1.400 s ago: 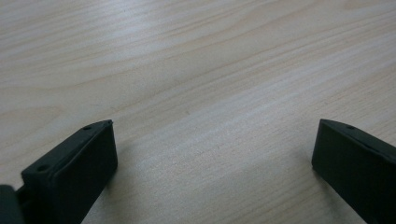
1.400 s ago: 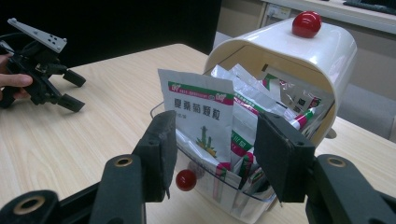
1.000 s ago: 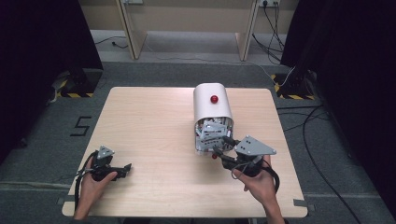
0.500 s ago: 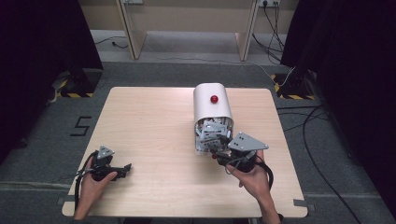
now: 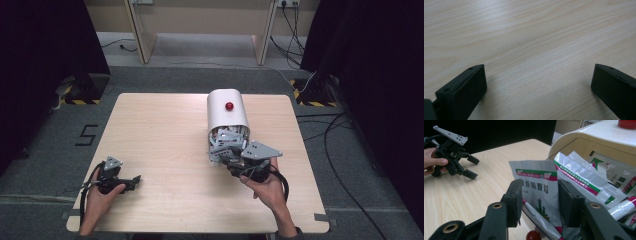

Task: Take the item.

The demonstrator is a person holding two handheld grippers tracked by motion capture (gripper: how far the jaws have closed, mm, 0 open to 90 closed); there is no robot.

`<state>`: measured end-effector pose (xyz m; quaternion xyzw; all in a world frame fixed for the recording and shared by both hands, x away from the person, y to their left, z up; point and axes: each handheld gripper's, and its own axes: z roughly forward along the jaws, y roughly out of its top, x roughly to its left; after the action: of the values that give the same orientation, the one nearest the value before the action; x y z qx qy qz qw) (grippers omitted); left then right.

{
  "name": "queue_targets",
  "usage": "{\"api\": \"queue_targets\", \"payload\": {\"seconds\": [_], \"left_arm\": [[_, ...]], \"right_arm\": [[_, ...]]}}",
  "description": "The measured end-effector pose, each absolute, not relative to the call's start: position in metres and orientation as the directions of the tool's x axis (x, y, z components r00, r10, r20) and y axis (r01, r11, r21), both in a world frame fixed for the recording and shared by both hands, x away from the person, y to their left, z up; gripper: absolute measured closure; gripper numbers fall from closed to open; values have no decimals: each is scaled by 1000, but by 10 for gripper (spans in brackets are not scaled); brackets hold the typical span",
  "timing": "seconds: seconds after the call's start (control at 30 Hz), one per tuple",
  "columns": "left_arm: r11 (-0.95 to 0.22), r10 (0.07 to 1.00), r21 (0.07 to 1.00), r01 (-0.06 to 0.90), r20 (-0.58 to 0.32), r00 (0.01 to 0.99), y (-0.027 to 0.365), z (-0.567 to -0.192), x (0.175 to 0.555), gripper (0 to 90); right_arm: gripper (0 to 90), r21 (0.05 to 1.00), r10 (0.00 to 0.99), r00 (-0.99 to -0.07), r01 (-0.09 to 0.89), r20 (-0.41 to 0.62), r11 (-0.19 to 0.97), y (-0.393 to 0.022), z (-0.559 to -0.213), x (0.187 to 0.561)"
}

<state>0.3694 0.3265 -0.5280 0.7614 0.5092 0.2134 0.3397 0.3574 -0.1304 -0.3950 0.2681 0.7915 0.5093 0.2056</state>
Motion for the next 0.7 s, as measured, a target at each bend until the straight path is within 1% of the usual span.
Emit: {"api": "queue_targets", "payload": {"seconds": [0.13,0.2,0.27,0.37,0.5,0.6,0.7], "left_arm": [[-251,920,735,631,-21,390,327,-528,369,0],[-251,920,735,631,-21,390,327,-528,369,0],[-250,921,735,630,-21,390,327,-528,369,0],[-251,920,735,630,-21,390,327,-528,369,0],[-250,921,735,630,-21,390,327,-528,369,0],[-250,921,735,630,-21,390,326,-528,369,0],[-251,920,735,631,-21,390,327,-528,369,0]], "right_arm": [[604,918,630,-775,211,-53,336,-128,-394,359],[683,920,639,-766,198,-71,340,-127,-394,360],[726,920,647,-758,191,-84,343,-128,-394,360],[758,918,650,-753,175,-108,355,-127,-394,359],[825,921,649,-749,146,-136,361,-127,-393,355],[853,924,646,-749,129,-147,360,-127,-391,353],[862,931,650,-745,116,-149,346,-129,-389,351]]}}
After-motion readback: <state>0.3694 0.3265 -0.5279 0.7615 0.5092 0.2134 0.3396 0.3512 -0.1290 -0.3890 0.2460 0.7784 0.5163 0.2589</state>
